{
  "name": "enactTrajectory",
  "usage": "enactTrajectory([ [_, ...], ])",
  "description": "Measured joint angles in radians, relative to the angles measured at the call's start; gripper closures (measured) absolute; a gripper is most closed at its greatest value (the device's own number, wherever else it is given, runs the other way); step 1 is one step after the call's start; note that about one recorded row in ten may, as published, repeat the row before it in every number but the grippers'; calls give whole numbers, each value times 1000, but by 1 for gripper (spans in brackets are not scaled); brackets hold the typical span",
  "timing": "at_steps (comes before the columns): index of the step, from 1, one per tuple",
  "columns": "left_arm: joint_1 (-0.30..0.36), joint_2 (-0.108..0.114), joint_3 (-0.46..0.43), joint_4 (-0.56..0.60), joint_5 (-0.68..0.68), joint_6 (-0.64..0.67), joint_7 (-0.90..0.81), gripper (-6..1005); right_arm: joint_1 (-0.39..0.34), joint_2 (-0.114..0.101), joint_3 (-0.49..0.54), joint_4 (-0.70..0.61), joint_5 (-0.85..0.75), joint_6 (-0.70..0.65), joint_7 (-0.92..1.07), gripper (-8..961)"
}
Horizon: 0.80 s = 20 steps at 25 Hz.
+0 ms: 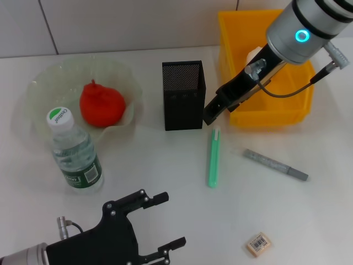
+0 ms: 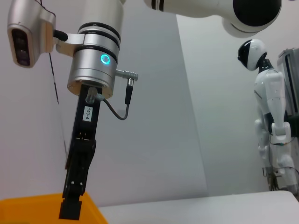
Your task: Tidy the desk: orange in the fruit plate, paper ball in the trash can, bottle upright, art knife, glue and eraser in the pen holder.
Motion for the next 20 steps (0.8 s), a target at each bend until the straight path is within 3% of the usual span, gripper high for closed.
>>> enactTrajectory([
  [4, 0, 1, 0, -4, 0, -2, 1, 310, 19, 0, -3, 44, -12, 12, 64, 304],
  [12, -15, 1, -1, -37, 1, -3, 4, 310, 98, 12, -2, 255, -87, 71, 112, 310],
  [20, -24, 4, -6, -47, 1, -5, 8, 310, 112, 10, 54, 340, -134, 112, 112, 310],
])
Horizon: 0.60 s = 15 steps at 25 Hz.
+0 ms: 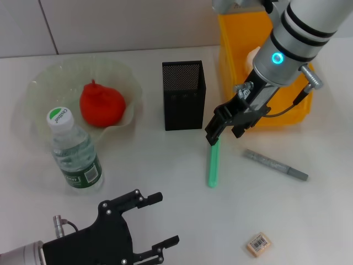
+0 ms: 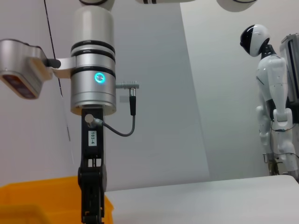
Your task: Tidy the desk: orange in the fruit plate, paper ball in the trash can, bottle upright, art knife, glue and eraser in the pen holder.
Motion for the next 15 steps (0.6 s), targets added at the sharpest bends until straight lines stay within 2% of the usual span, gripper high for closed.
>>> enactTrajectory([
  [4, -3, 1, -1, -2, 0, 0, 0, 311, 5, 0, 44, 51, -10, 19, 0, 311],
  [15, -8, 3, -14, -15, 0, 9, 2, 311, -4, 1, 56, 62, -16, 26, 0, 311],
])
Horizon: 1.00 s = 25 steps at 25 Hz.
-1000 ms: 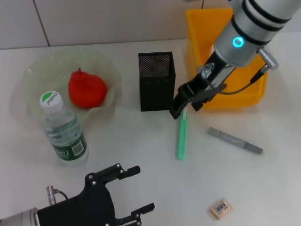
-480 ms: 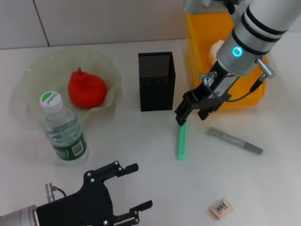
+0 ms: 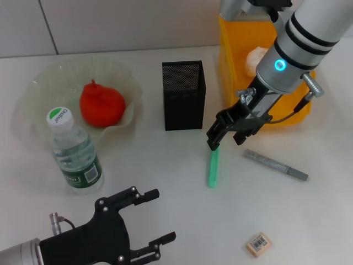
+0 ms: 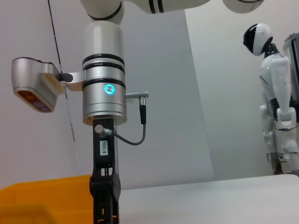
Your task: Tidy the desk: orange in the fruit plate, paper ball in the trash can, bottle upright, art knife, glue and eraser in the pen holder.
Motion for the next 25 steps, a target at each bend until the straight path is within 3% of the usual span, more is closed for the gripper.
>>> enactTrajectory([
  [11, 4, 0, 0, 0, 0, 0, 0, 312, -17, -4, 22, 16, -21, 12, -4, 314],
  [14, 7, 0, -2, 0, 0, 0, 0, 312, -37, -6, 0, -36, 9, -15, -59, 316],
  [19, 10, 0, -6, -1, 0, 0, 0, 312, -97, -10, -5, -193, 101, -94, -303, 318],
  [20, 10, 0, -6, -1, 0, 0, 0, 312, -108, -17, 0, -237, 127, -129, -450, 318],
  [23, 16, -2, -10, -2, -8, 4, -7, 312, -112, -26, 0, -262, 140, -153, -582, 319],
  [25, 21, -8, -28, -2, -9, 8, -18, 313, -113, -31, -20, -291, 137, -187, -801, 320],
])
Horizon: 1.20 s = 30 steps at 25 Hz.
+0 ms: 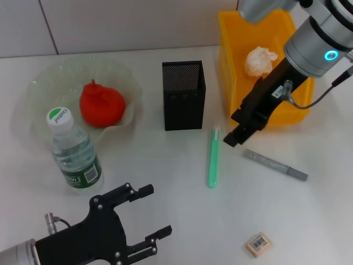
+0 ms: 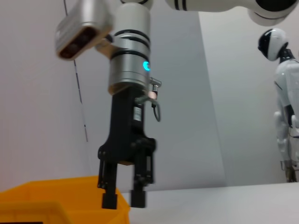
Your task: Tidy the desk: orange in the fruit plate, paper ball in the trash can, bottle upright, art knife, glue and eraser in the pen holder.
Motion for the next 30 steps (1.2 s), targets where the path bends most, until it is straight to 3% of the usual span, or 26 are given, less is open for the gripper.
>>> enactTrajectory([
  [3, 0, 0, 0, 0, 0, 0, 0, 313, -5, 3, -45, -21, -15, -13, -145, 321],
  [7, 1, -4, -10, 0, 3, 4, -37, 313, -25, 16, -181, -49, -31, -4, -420, 322],
  [10, 12, -29, -49, 0, -1, 12, -60, 313, -26, 17, -224, -46, -48, 27, -555, 324],
  [15, 11, -42, -69, -3, 1, 5, -66, 313, -17, 19, -262, -6, -105, 135, -782, 325],
  [19, 4, -39, -73, -8, 6, 5, -77, 314, 0, 20, -285, 47, -114, 218, -883, 327],
  [20, -11, -25, -73, -19, 9, 4, -135, 314, 10, 21, -300, 75, -112, 254, -936, 327],
  [22, -19, -19, -74, -26, 9, 4, -170, 314, 14, 25, -320, 89, -106, 275, -981, 328],
  [30, -17, -16, -100, -46, 7, -10, -195, 314, 14, 29, -451, 83, -46, 303, -1067, 331],
])
